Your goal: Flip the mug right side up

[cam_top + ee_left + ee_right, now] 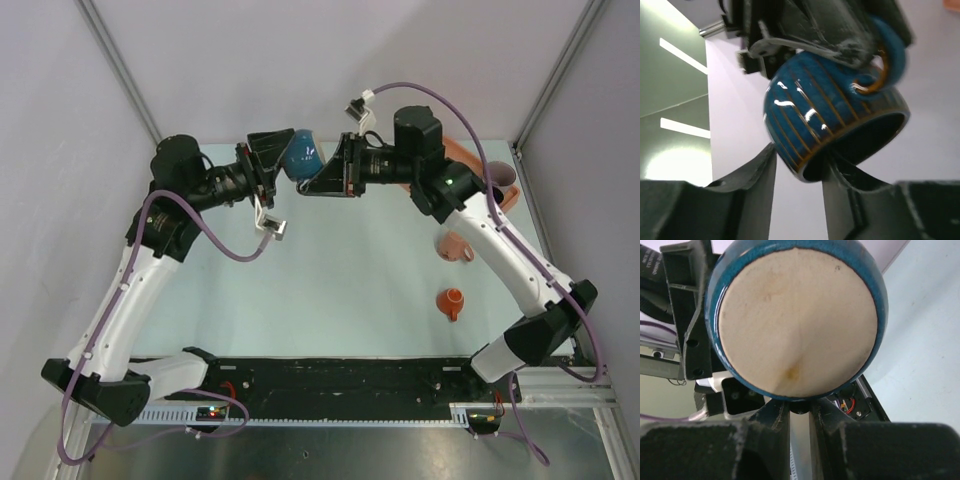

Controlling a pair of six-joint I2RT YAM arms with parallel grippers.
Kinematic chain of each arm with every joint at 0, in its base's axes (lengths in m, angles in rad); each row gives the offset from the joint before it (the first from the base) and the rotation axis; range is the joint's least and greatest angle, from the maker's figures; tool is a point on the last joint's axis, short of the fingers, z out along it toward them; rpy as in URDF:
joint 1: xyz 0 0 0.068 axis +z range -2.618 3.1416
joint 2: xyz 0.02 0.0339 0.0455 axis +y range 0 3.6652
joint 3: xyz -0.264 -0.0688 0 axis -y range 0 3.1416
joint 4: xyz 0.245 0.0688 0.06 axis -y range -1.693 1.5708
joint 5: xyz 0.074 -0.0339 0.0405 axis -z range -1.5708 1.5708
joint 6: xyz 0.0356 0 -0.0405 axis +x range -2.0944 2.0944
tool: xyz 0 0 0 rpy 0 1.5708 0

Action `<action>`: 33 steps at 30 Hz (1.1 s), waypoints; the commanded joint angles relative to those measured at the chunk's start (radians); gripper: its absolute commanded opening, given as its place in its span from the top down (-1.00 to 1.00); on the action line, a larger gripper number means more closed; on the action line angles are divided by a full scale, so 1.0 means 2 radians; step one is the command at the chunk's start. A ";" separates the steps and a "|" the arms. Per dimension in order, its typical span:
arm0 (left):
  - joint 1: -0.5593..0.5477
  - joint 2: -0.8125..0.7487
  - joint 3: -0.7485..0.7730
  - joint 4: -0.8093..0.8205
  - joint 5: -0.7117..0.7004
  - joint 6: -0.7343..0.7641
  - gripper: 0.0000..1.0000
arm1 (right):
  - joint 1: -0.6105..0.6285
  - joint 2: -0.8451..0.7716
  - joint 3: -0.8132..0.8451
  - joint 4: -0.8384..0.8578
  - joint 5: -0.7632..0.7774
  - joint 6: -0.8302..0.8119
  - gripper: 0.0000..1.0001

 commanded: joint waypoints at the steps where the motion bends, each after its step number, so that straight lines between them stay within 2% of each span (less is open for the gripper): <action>1: -0.009 -0.009 -0.015 0.045 0.029 0.014 0.31 | 0.011 0.012 0.032 0.064 -0.050 0.011 1.00; 2: -0.009 -0.010 -0.017 0.049 0.026 0.009 0.36 | 0.011 0.014 0.032 0.063 -0.051 0.011 1.00; 6: -0.009 -0.021 -0.042 0.054 0.041 0.014 0.29 | 0.011 0.028 0.032 0.076 -0.063 0.023 1.00; 8: -0.010 -0.027 -0.054 0.054 0.046 0.011 0.49 | 0.011 0.035 0.035 0.087 -0.064 0.031 1.00; 9: -0.010 -0.028 -0.059 0.054 0.046 0.010 0.74 | 0.011 0.037 0.035 0.093 -0.066 0.036 1.00; 10: -0.010 -0.030 -0.062 0.054 0.044 0.010 0.87 | 0.011 0.040 0.035 0.097 -0.066 0.039 1.00; 13: -0.011 -0.033 -0.067 0.055 0.026 -0.016 0.98 | 0.005 0.043 0.029 0.088 -0.050 0.038 0.97; 14: -0.012 -0.033 -0.067 0.055 0.011 -0.033 0.99 | 0.000 0.041 0.025 0.081 -0.035 0.035 0.85; 17: -0.013 -0.032 -0.070 0.055 -0.044 -0.126 1.00 | -0.012 0.032 0.012 0.052 0.019 0.004 0.19; 18: -0.014 -0.030 -0.071 0.054 -0.068 -0.161 1.00 | -0.013 0.030 0.012 0.038 0.044 -0.012 0.04; 21: -0.015 -0.021 -0.082 0.044 -0.135 -0.266 1.00 | -0.013 0.034 0.010 0.021 0.081 -0.038 -0.31; 24: -0.015 -0.019 -0.100 0.015 -0.170 -0.337 1.00 | -0.014 0.048 0.006 0.009 0.086 -0.047 -0.56; 26: -0.015 -0.017 -0.110 -0.008 -0.195 -0.394 1.00 | -0.017 0.056 0.006 -0.012 0.096 -0.058 -0.82; 28: -0.013 -0.008 -0.111 -0.038 -0.219 -0.463 1.00 | -0.020 0.058 0.002 -0.033 0.116 -0.076 -0.95; 33: -0.012 0.008 -0.123 -0.100 -0.256 -0.646 1.00 | -0.022 0.059 -0.003 -0.084 0.186 -0.133 -0.99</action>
